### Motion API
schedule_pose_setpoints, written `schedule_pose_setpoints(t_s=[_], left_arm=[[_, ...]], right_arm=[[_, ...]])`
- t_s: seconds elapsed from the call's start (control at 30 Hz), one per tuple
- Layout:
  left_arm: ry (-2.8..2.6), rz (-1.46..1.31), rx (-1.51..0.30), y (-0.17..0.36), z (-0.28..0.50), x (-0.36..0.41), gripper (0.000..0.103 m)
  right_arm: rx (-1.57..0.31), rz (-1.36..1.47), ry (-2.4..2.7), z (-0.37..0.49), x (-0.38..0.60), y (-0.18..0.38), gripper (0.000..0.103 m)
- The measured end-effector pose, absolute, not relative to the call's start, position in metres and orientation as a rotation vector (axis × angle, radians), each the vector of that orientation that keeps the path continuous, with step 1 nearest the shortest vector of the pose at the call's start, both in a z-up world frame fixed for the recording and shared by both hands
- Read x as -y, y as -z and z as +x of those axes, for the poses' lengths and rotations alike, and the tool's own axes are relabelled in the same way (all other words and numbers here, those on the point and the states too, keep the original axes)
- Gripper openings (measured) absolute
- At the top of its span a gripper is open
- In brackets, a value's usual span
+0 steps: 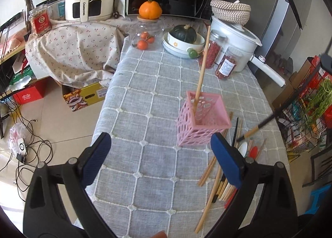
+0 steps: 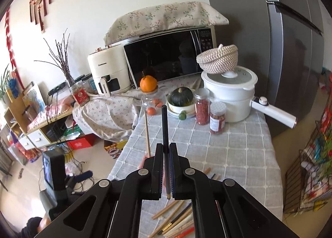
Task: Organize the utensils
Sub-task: 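Carry both chopsticks to the pink basket and drop them in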
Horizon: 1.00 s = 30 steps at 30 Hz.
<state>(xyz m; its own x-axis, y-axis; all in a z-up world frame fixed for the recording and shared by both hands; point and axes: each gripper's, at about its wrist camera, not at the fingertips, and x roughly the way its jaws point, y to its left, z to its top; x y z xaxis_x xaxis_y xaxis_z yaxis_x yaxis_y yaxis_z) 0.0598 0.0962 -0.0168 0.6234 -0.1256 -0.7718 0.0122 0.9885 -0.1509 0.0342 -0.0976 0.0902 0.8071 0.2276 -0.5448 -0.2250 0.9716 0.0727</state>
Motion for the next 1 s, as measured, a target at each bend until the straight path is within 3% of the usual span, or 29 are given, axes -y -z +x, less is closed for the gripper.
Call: schedule_pose_setpoints(t_s=[0.63, 1.0], left_arm=[[0.108, -0.199, -0.904, 0.018, 0.055, -0.115, 0.097], [0.132, -0.164, -0.895, 0.016, 0.058, -0.1, 0.096]], right_arm=[[-0.547, 0.121, -0.273, 0.061, 0.088, -0.107, 0.005], [-0.611, 0.1, -0.214, 0.104, 0.086, -0.072, 0.005]])
